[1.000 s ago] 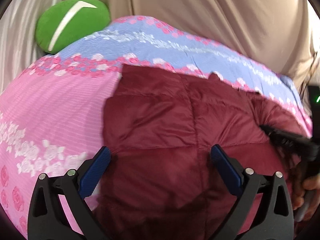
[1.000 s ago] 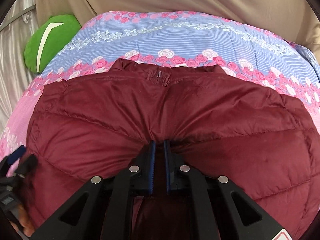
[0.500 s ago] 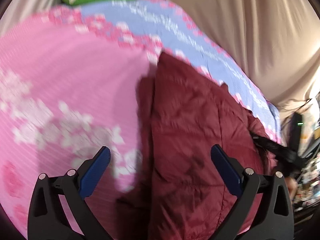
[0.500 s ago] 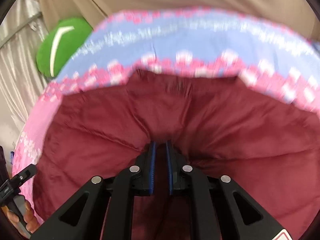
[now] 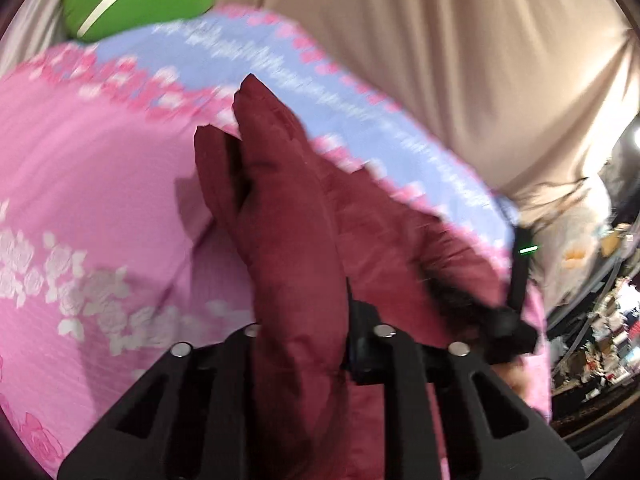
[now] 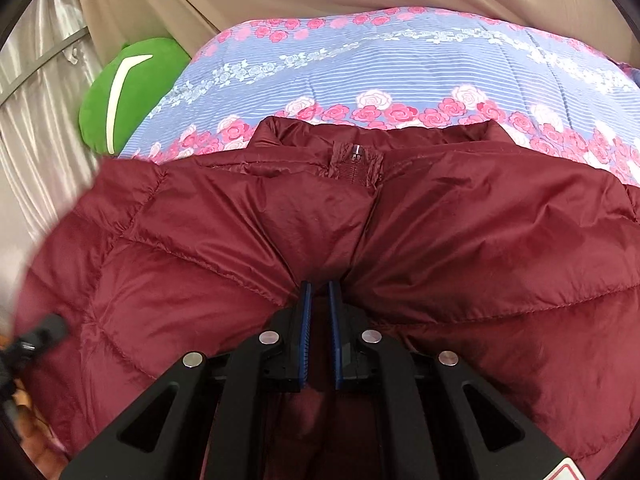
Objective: Fold large clothes
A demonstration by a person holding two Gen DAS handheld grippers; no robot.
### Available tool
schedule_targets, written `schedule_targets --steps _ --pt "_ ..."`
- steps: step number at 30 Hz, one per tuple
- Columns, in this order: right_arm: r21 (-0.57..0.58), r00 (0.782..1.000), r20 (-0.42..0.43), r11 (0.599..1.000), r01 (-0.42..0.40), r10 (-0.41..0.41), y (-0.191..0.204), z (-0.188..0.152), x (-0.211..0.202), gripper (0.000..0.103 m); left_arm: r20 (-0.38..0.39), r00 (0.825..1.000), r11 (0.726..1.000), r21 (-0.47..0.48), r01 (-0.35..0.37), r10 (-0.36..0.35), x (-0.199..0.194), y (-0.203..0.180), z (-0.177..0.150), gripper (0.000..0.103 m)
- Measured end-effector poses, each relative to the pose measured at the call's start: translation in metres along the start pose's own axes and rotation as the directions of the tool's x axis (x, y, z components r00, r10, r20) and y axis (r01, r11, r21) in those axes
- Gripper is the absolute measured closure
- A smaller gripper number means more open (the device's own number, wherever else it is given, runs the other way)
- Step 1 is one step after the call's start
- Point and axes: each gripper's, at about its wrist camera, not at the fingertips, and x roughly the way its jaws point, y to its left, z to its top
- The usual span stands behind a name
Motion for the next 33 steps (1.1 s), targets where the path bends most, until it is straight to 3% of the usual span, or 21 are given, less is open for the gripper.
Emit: schedule_targets --steps 5,8,11,15,18,21,26,27,28,31,33 --pt "-0.017 1.000 -0.005 1.000 -0.003 0.003 0.001 0.000 0.000 0.094 0.075 0.994 0.989 0.134 0.069 -0.080 -0.024 -0.066 0.007 0.091" --pt "-0.013 0.999 -0.031 1.000 -0.021 0.021 -0.001 0.004 -0.001 0.093 0.078 0.989 0.974 0.199 0.107 -0.125 -0.021 -0.108 0.006 0.091" --pt "0.070 0.995 -0.077 0.996 -0.061 0.067 -0.015 0.009 -0.014 0.093 0.064 0.987 0.962 0.242 0.130 -0.150 -0.010 -0.140 0.003 0.091" --pt "0.109 0.996 0.042 0.991 -0.082 0.078 -0.050 0.008 -0.081 0.089 0.047 0.986 0.953 0.269 0.141 -0.159 -0.001 -0.159 -0.001 0.091" --pt "0.156 0.993 0.064 0.982 -0.111 0.102 -0.079 0.013 -0.097 0.085 0.051 0.986 0.954 0.265 0.139 -0.158 0.000 -0.164 -0.003 0.091" --pt "0.176 0.992 0.014 0.977 -0.123 0.123 -0.083 0.021 -0.074 0.085 0.055 0.985 0.953 0.268 0.141 -0.161 0.001 -0.170 -0.007 0.091" --pt "0.179 0.970 -0.092 0.962 -0.208 0.226 -0.056 0.042 -0.012 0.086 0.052 0.988 0.952 0.280 0.122 -0.142 0.003 -0.177 -0.013 0.091" --pt "0.189 0.964 -0.111 0.957 -0.220 0.243 -0.052 0.046 0.001 0.087 0.054 0.989 0.952 0.282 0.116 -0.136 0.004 -0.179 -0.013 0.091" --pt "0.199 0.959 -0.126 0.953 -0.228 0.256 -0.050 0.049 0.011 0.096 0.055 0.991 0.952 0.290 0.101 -0.122 0.006 -0.181 -0.014 0.091" --pt "0.256 0.929 -0.145 0.920 -0.296 0.339 -0.051 0.055 0.038 0.101 0.048 0.995 0.951 0.300 0.074 -0.092 0.018 -0.182 -0.014 0.091" --pt "0.262 0.927 -0.146 0.917 -0.301 0.346 -0.051 0.056 0.036 0.101 0.017 0.994 0.953 0.287 0.096 -0.106 0.029 -0.183 -0.014 0.091"
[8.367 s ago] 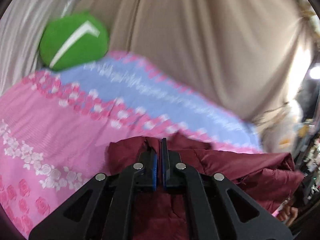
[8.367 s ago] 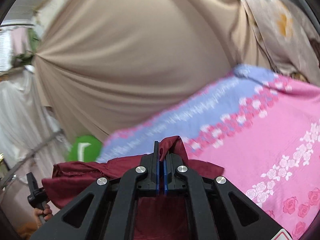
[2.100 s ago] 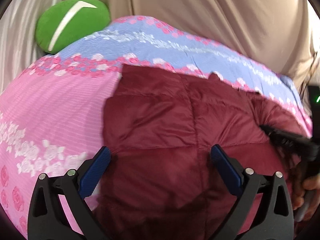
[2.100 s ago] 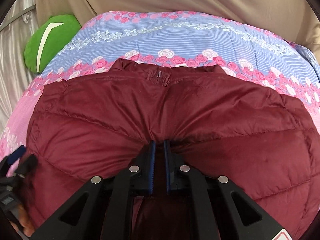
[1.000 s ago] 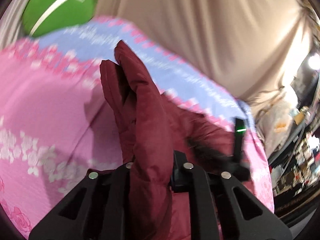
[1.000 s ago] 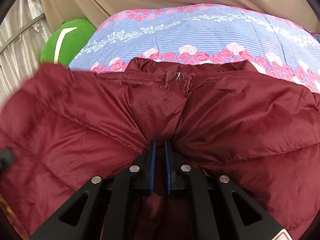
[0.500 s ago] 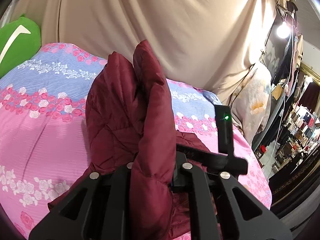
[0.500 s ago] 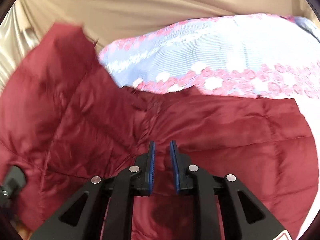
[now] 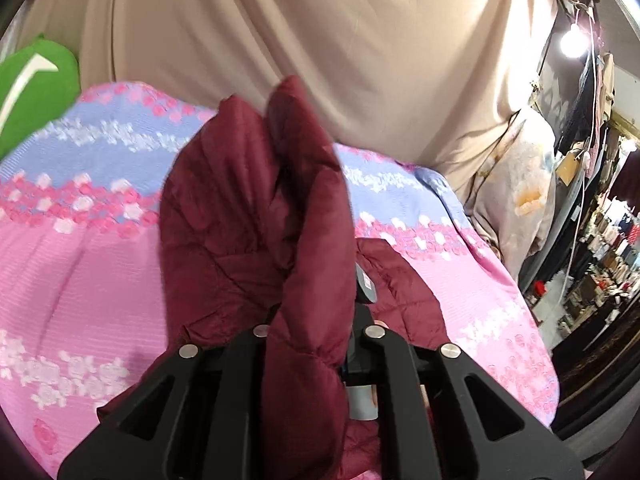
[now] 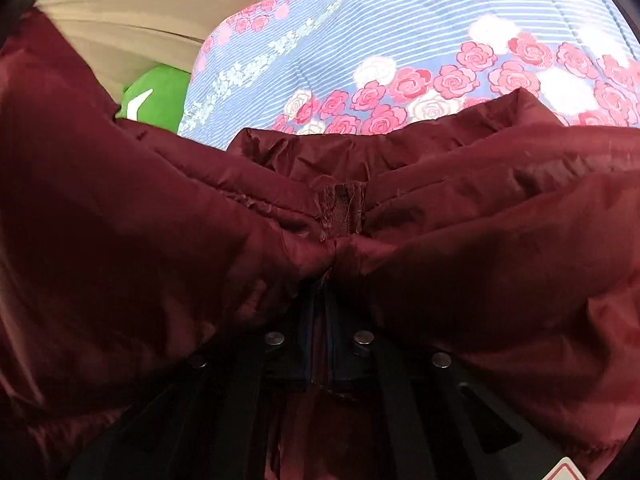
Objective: Fold large clothes
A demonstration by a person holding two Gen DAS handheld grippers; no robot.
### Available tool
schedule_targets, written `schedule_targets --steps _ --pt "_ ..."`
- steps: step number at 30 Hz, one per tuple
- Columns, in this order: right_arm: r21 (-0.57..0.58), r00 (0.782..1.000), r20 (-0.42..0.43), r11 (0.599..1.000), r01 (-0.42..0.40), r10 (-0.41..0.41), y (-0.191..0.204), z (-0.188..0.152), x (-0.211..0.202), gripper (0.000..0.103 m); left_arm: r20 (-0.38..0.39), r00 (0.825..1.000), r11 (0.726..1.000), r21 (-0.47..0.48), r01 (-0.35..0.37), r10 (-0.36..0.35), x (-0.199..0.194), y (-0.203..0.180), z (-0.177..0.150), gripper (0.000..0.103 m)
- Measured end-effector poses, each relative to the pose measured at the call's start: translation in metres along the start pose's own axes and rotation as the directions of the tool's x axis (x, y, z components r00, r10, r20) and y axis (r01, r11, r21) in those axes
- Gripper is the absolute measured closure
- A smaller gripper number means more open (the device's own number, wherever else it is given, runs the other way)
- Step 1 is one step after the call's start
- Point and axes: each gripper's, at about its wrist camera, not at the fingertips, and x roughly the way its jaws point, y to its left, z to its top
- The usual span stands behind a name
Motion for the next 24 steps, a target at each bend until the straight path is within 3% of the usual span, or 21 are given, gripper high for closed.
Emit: schedule_targets --steps 5,8,10,13,17,24 --pt "-0.087 0.985 0.101 0.985 0.150 -0.141 0.004 -0.021 -0.063 0.096 -0.009 1.000 1.000 0.022 0.017 -0.017 0.007 -0.013 0.001 0.091" --pt "-0.090 0.944 0.218 0.958 0.271 -0.247 -0.016 -0.049 -0.137 0.091 -0.016 1.000 0.999 0.016 0.027 -0.027 0.012 -0.016 -0.002 0.091" --pt "-0.049 0.902 0.287 0.935 0.352 -0.324 -0.038 -0.074 -0.184 0.090 -0.025 0.999 0.999 0.014 0.036 -0.036 0.017 -0.020 -0.004 0.091" --pt "0.021 0.848 0.329 0.901 0.434 -0.416 -0.069 -0.112 -0.225 0.088 -0.032 0.998 0.998 0.037 0.046 -0.045 0.024 -0.035 -0.006 0.091" --pt "0.044 0.884 0.278 0.924 0.379 -0.375 -0.090 -0.130 -0.215 0.088 -0.064 0.996 0.995 0.072 0.066 -0.061 0.043 -0.063 -0.012 0.091" --pt "-0.001 0.904 0.261 0.936 0.352 -0.339 -0.097 -0.131 -0.199 0.089 -0.157 0.986 0.987 0.138 0.085 -0.063 0.090 -0.115 -0.034 0.091"
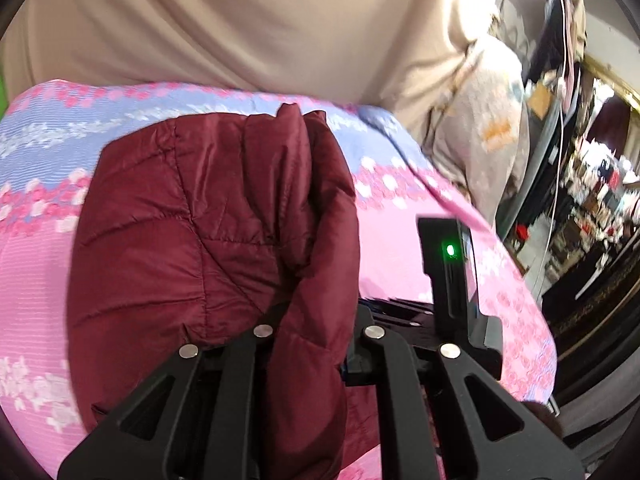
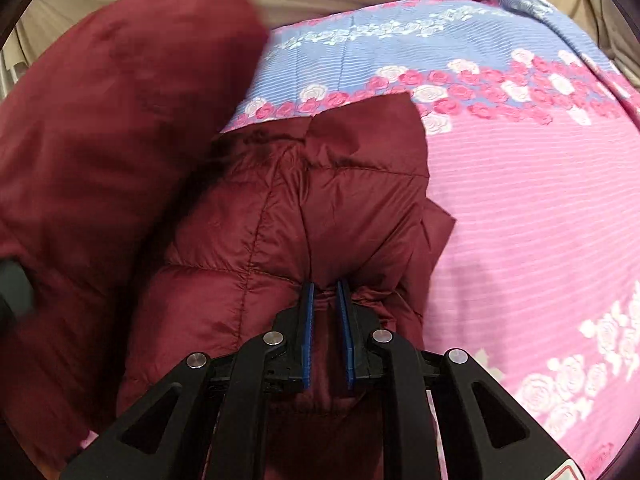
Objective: Fold large clothes
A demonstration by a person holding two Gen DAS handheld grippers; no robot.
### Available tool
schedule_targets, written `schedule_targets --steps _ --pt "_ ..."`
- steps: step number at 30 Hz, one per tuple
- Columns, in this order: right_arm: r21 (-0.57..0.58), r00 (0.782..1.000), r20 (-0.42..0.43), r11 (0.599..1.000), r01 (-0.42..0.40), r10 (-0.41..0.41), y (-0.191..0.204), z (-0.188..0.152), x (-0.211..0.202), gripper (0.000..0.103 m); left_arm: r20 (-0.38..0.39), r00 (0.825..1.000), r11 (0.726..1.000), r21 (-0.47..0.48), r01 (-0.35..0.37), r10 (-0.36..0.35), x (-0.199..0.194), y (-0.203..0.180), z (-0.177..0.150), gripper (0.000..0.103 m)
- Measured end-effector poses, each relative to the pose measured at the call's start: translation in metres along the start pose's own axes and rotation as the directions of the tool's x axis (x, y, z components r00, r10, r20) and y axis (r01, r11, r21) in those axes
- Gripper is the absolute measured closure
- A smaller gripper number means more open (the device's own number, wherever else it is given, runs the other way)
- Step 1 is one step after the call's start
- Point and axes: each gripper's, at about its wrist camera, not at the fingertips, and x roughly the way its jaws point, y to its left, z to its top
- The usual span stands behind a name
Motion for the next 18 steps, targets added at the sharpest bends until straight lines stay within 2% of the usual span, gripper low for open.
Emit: schedule_targets --steps 3,6,9,10,11,13,15,16,18 --pt "0.051 0.999 0.008 0.998 -0.042 0.042 -0.017 -0.006 -0.014 0.089 -0.066 0.997 1.000 -0.003 -0.026 0.026 0.036 -0.008 -0.007 0.092" --pt "0.114 0.997 0.065 0.992 -0.049 0.042 -0.035 -0.016 -0.050 0.088 -0.104 0.993 0.999 -0.002 -0.048 0.047 0.059 -0.012 -0.015 0.091" --pt "0.142 0.991 0.130 0.988 -0.056 0.038 -0.047 -0.032 -0.086 0.077 -0.124 0.989 0.997 0.030 -0.075 0.078 0.073 -0.019 -0.020 0.088" --pt "0.146 0.989 0.143 0.988 -0.054 0.033 -0.048 -0.037 -0.095 0.076 -0.123 0.989 0.997 0.034 -0.076 0.080 0.073 -0.021 -0.022 0.087" --pt "0.148 0.989 0.148 0.988 -0.051 0.029 -0.049 -0.041 -0.100 0.076 -0.118 0.990 0.997 0.035 -0.070 0.074 0.070 -0.022 -0.022 0.082" --pt "0.141 0.987 0.159 0.989 -0.047 0.025 -0.046 -0.049 -0.112 0.076 -0.095 0.995 1.000 0.024 -0.011 0.013 0.052 -0.025 -0.018 0.076" --pt "0.117 0.984 0.180 0.992 -0.037 0.015 -0.042 -0.056 -0.121 0.073 -0.024 0.998 0.998 0.017 0.061 -0.060 0.015 -0.025 -0.014 0.063" --pt "0.100 0.981 0.195 0.994 -0.034 0.014 -0.037 -0.062 -0.128 0.066 0.024 0.996 0.996 0.016 0.089 -0.089 -0.009 -0.022 -0.011 0.059" --pt "0.068 0.974 0.224 0.996 -0.055 0.039 -0.026 -0.061 -0.131 0.054 0.107 0.990 0.996 -0.007 0.092 -0.091 -0.047 -0.010 -0.006 0.049"
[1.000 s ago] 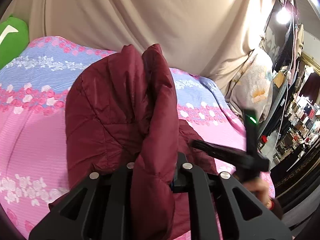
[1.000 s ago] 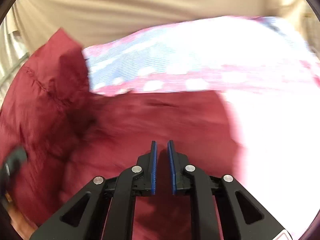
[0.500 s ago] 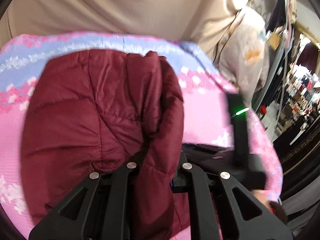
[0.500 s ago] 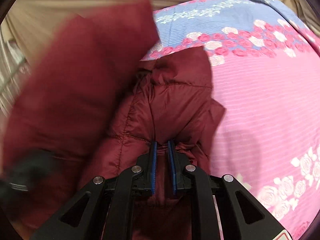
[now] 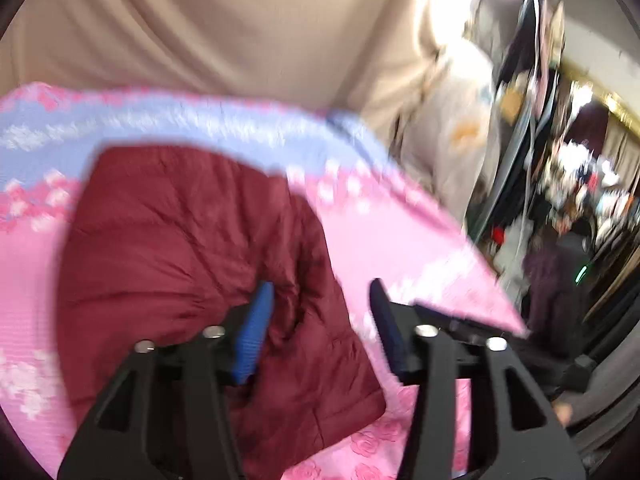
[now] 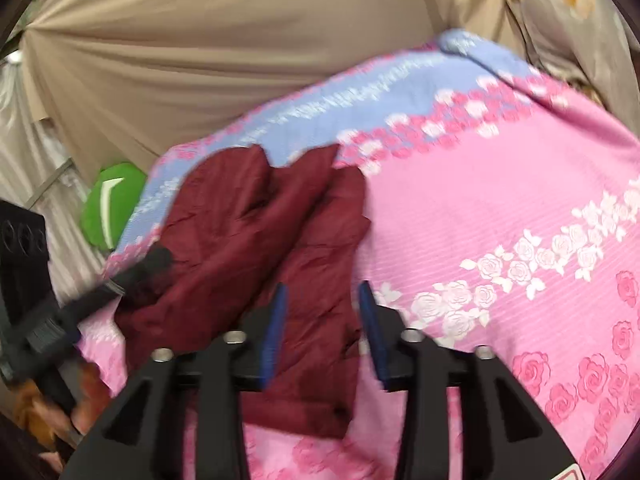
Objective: Fold large clothes
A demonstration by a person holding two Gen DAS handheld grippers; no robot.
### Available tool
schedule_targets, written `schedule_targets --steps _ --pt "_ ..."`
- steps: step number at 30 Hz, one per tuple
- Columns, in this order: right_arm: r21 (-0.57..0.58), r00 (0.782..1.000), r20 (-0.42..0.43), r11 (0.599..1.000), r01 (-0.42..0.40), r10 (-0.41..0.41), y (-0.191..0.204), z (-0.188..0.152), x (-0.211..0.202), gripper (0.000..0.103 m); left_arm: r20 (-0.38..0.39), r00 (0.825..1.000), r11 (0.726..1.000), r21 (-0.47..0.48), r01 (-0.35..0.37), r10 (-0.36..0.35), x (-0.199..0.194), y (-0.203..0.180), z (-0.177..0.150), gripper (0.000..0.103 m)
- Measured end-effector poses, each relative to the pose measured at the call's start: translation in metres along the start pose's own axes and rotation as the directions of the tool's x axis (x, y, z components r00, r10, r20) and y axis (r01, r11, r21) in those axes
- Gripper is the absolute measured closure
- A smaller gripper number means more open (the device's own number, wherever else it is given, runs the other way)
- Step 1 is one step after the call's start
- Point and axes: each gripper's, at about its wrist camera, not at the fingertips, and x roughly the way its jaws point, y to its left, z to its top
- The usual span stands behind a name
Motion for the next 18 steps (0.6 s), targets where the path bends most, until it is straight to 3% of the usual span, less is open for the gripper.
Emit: schedule_targets --steps 3,6,10,15,17,18 --pt "-0.037 0.997 0.026 0.997 -0.074 0.075 0.024 -0.004 -0.010 0.042 0.106 0.991 0.996 -0.046 -0.076 0.081 -0.050 0.023 0.009 0.046" --pt "-0.065 0.989 0.035 0.988 -0.142 0.144 0.049 -0.006 -0.008 0.035 0.116 0.974 0.980 -0.067 -0.186 0.193 -0.072 0.044 0.005 0.046" --pt "-0.142 0.982 0.013 0.973 -0.182 0.186 0.085 -0.016 -0.002 0.030 0.048 0.972 0.967 -0.120 -0.224 0.231 -0.064 0.071 -0.012 0.046" --pt "-0.170 0.992 -0.040 0.978 -0.121 0.116 0.094 -0.031 0.028 0.030 -0.074 0.974 0.964 -0.144 -0.223 0.214 -0.037 0.086 -0.039 0.046" --pt "-0.152 0.991 -0.070 0.981 -0.122 0.112 0.086 -0.036 0.039 0.037 -0.082 0.968 0.963 -0.118 -0.244 0.236 -0.034 0.085 -0.047 0.046" --pt "-0.142 0.991 -0.081 0.983 -0.118 0.107 0.082 -0.038 0.043 0.055 -0.078 0.965 0.961 -0.104 -0.258 0.251 -0.033 0.082 -0.049 0.046"
